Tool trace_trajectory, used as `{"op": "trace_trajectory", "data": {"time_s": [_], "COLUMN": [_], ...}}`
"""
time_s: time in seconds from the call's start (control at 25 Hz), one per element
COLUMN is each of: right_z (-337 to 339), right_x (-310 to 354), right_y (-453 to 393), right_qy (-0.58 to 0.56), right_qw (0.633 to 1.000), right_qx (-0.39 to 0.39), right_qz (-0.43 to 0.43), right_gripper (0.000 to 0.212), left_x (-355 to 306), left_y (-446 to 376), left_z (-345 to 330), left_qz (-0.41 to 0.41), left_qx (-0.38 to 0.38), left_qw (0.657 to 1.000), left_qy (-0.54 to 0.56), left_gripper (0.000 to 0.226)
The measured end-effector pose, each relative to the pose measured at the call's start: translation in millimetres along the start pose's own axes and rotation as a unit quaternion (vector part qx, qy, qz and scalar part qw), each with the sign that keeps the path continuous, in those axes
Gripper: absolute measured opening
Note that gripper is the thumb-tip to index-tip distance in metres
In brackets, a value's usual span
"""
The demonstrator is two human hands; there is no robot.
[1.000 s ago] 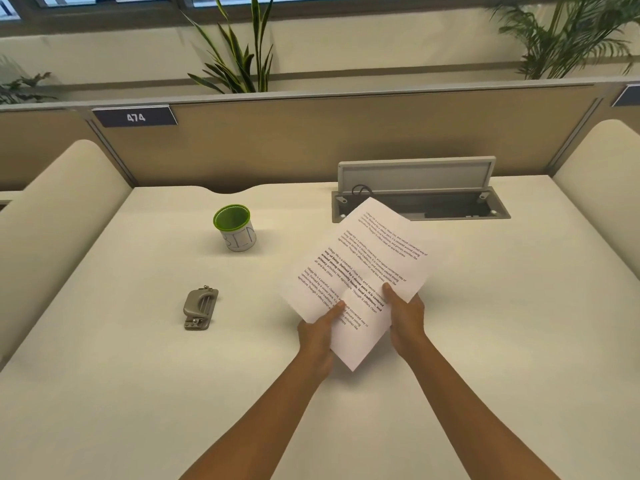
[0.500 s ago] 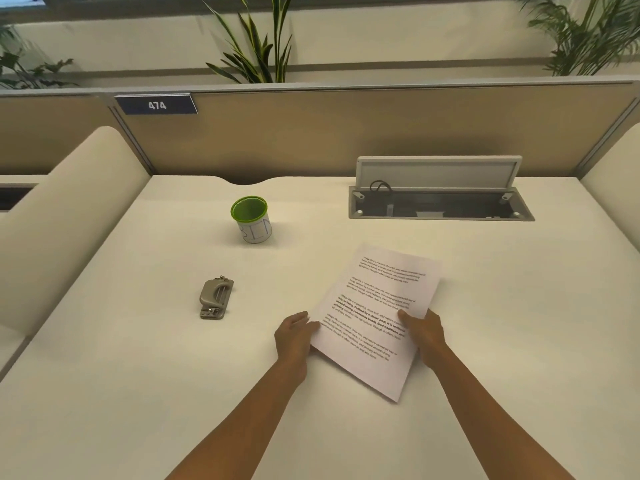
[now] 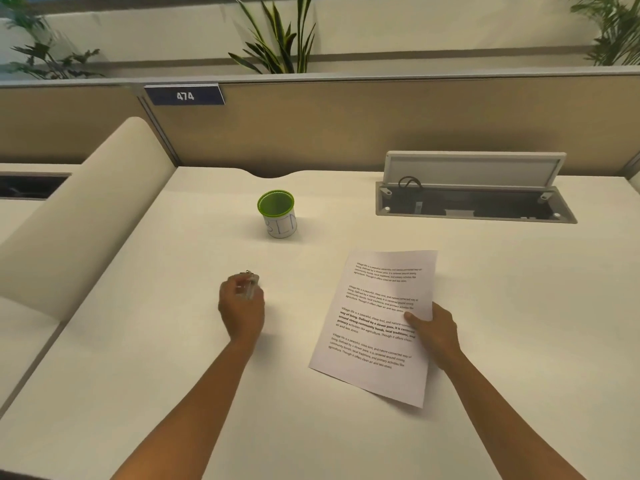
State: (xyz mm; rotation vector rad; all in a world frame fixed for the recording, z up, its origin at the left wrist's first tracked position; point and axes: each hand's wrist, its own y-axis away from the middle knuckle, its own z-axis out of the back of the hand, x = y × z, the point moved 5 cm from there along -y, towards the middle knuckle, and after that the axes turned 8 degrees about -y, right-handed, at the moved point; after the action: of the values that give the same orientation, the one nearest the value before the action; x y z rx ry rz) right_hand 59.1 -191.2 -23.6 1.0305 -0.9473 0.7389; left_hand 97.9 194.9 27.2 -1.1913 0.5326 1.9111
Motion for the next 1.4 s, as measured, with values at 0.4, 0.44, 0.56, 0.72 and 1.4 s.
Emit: {"op": "trace_trajectory", "data": {"time_s": [0.4,0.44,0.56,0.72,1.4], "right_z": [-86.5,-96.3,-119.7,-142.8,-178.2], "right_x": [12.9,14.2,17.2,19.3,28.7], "right_y": [3.9,5.3,8.8,11.6,14.0], "right_qy": [-0.102,-0.101,-0.089,-0.082,-0.063], "right_qw": [0.986,0.985,0.983,0.98,0.988], "right_qx": [0.123,0.135,0.16,0.18,0.143], "right_qz": [-0.038,-0.036,-0.033,-0.03,-0.009], "right_gripper": [0.028,0.029,0.031,0.032,0.034], "left_x": [52.4,54.5,59.1,67.0,82.5], "left_y": [-56.0,-58.2,-65.2,-73.1,-83.7], "left_z": [24.9,24.5,23.2,24.0,24.0], "left_qz": [0.155,0.157,0.155,0.152,0.167], "left_qx": [0.067,0.08,0.102,0.118,0.202], "left_qw": [0.986,0.984,0.983,0.981,0.965], "left_qy": [-0.004,0.001,-0.002,-0.009,0.017], "left_gripper": [0.033,0.031,0.021,0.023,0.019]}}
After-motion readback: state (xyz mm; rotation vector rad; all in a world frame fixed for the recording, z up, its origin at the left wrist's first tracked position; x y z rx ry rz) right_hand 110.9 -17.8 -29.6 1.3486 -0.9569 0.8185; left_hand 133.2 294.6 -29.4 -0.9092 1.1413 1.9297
